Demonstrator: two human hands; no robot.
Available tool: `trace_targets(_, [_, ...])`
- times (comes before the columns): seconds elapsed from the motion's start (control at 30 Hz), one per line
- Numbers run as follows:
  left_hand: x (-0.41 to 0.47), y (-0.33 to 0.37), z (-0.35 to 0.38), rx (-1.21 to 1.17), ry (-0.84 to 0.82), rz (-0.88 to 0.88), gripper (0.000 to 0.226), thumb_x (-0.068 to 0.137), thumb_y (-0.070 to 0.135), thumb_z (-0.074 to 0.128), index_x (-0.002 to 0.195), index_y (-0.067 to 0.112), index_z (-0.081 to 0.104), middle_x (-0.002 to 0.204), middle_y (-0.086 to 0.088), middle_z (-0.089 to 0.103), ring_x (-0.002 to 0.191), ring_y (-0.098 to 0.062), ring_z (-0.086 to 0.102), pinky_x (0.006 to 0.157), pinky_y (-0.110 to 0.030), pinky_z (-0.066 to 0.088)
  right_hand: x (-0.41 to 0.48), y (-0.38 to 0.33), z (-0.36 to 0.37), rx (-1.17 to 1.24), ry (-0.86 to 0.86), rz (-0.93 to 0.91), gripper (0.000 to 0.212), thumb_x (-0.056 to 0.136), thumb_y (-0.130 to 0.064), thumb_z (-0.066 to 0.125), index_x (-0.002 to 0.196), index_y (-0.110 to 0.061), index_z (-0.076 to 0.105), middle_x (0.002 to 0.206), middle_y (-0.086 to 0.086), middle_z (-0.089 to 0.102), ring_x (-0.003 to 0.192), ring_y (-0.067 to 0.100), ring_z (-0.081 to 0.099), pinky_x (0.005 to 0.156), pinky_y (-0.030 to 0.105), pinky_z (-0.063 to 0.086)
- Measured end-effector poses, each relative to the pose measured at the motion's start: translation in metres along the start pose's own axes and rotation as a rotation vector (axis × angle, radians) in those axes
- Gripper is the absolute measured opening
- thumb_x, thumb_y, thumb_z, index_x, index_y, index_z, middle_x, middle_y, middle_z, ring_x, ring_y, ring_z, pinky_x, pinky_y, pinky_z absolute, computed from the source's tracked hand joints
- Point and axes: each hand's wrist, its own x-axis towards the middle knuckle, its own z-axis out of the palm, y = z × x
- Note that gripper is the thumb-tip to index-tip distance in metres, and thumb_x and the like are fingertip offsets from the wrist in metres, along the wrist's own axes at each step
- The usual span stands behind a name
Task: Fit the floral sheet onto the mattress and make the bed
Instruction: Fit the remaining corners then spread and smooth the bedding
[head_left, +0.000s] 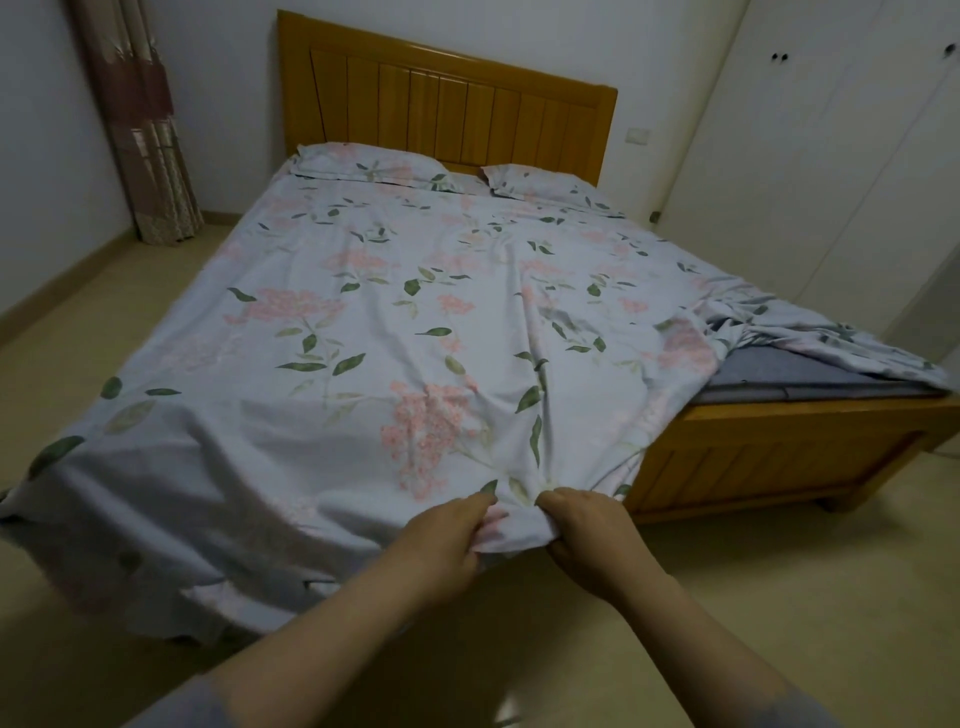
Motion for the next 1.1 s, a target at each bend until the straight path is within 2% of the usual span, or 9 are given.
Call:
trace_targets(0.13, [0.008, 0.008, -0.007, 0.054, 0.014, 0.045, 0.024, 0.095, 0.017, 0.039, 0.110, 0.017, 0.058, 0.112, -0.006, 0.060, 0.099, -0.018, 0.054, 0.084, -0.027, 0.041, -0.007, 0.015, -0.004, -0.047, 0.076, -0.006, 0.009, 0.085, -0.033, 0.060, 0.084, -0.024, 0.060, 0.080, -0.004, 0.066, 0.070, 0.014, 0.060, 0.061, 0.027, 0.049])
trace_targets(0.33, [0.002, -0.001, -0.012, 0.133, -0.031, 0.219, 0.016, 0.087, 0.020, 0.031, 0.079, 0.014, 0.044, 0.077, 0.001, 0.044, 0.075, -0.018, 0.044, 0.061, -0.021, 0.030, 0.000, 0.046, -0.005, -0.149, 0.239, 0.177, 0.020, 0.069, -0.010, 0.068, 0.064, -0.019, 0.051, 0.060, -0.002, 0.055, 0.056, 0.018, 0.051, 0.053, 0.025, 0.031])
trace_targets(0.5, [0.004, -0.013, -0.008, 0.063, -0.066, 0.240, 0.016, 0.080, 0.023, 0.028, 0.075, 0.015, 0.041, 0.069, 0.005, 0.039, 0.072, -0.016, 0.044, 0.061, -0.016, 0.029, 0.011, 0.049, -0.004, -0.143, 0.287, 0.209, 0.021, 0.062, -0.007, 0.069, 0.070, -0.018, 0.053, 0.064, -0.001, 0.057, 0.058, 0.020, 0.053, 0.056, 0.024, 0.028])
trace_targets(0.67, [0.004, -0.020, -0.020, 0.007, -0.116, 0.274, 0.022, 0.077, 0.024, 0.027, 0.076, 0.012, 0.045, 0.073, -0.001, 0.047, 0.073, -0.016, 0.046, 0.065, -0.022, 0.033, 0.027, 0.045, -0.007, -0.202, 0.385, 0.280, 0.021, 0.067, -0.002, 0.071, 0.074, -0.015, 0.056, 0.068, 0.003, 0.059, 0.059, 0.021, 0.053, 0.048, 0.024, 0.032])
trace_targets(0.73, [0.006, -0.021, -0.028, 0.016, -0.158, 0.279, 0.017, 0.077, 0.023, 0.028, 0.073, 0.014, 0.041, 0.071, 0.000, 0.045, 0.070, -0.015, 0.044, 0.062, -0.019, 0.031, 0.033, 0.053, -0.014, -0.196, 0.462, 0.367, 0.018, 0.070, 0.000, 0.068, 0.078, -0.013, 0.058, 0.074, 0.006, 0.061, 0.065, 0.025, 0.056, 0.050, 0.024, 0.031])
trace_targets(0.87, [0.024, -0.022, -0.039, 0.061, -0.188, 0.200, 0.024, 0.090, 0.022, 0.035, 0.084, 0.016, 0.057, 0.085, -0.003, 0.058, 0.080, -0.013, 0.053, 0.075, -0.027, 0.043, 0.034, 0.079, -0.028, -0.056, 0.564, 0.558, 0.018, 0.084, 0.001, 0.055, 0.097, -0.007, 0.063, 0.098, 0.013, 0.063, 0.089, 0.031, 0.058, 0.064, 0.030, 0.041])
trace_targets(0.93, [0.041, -0.023, -0.036, 0.097, -0.139, 0.142, 0.021, 0.090, 0.014, 0.042, 0.073, 0.019, 0.053, 0.075, 0.001, 0.053, 0.071, -0.010, 0.049, 0.064, -0.025, 0.039, 0.024, 0.087, -0.030, -0.006, 0.612, 0.570, 0.019, 0.085, 0.004, 0.053, 0.099, -0.004, 0.064, 0.098, 0.015, 0.063, 0.087, 0.033, 0.060, 0.064, 0.029, 0.040])
trace_targets(1.03, [0.061, -0.022, -0.022, 0.127, -0.057, 0.064, 0.026, 0.083, 0.007, 0.045, 0.061, 0.018, 0.039, 0.065, -0.001, 0.044, 0.064, -0.017, 0.047, 0.053, -0.028, 0.028, 0.000, 0.105, -0.031, -0.070, 0.517, 0.498, 0.019, 0.078, 0.004, 0.059, 0.093, -0.006, 0.066, 0.086, 0.013, 0.065, 0.076, 0.034, 0.062, 0.057, 0.031, 0.045])
trace_targets(1.1, [0.070, -0.015, -0.011, 0.141, -0.057, 0.033, 0.016, 0.082, 0.009, 0.047, 0.069, 0.017, 0.050, 0.073, -0.004, 0.053, 0.071, -0.024, 0.054, 0.058, -0.029, 0.036, -0.017, 0.118, -0.035, -0.157, 0.355, 0.387, 0.014, 0.070, -0.003, 0.063, 0.081, -0.010, 0.065, 0.074, 0.010, 0.063, 0.066, 0.034, 0.060, 0.055, 0.030, 0.040])
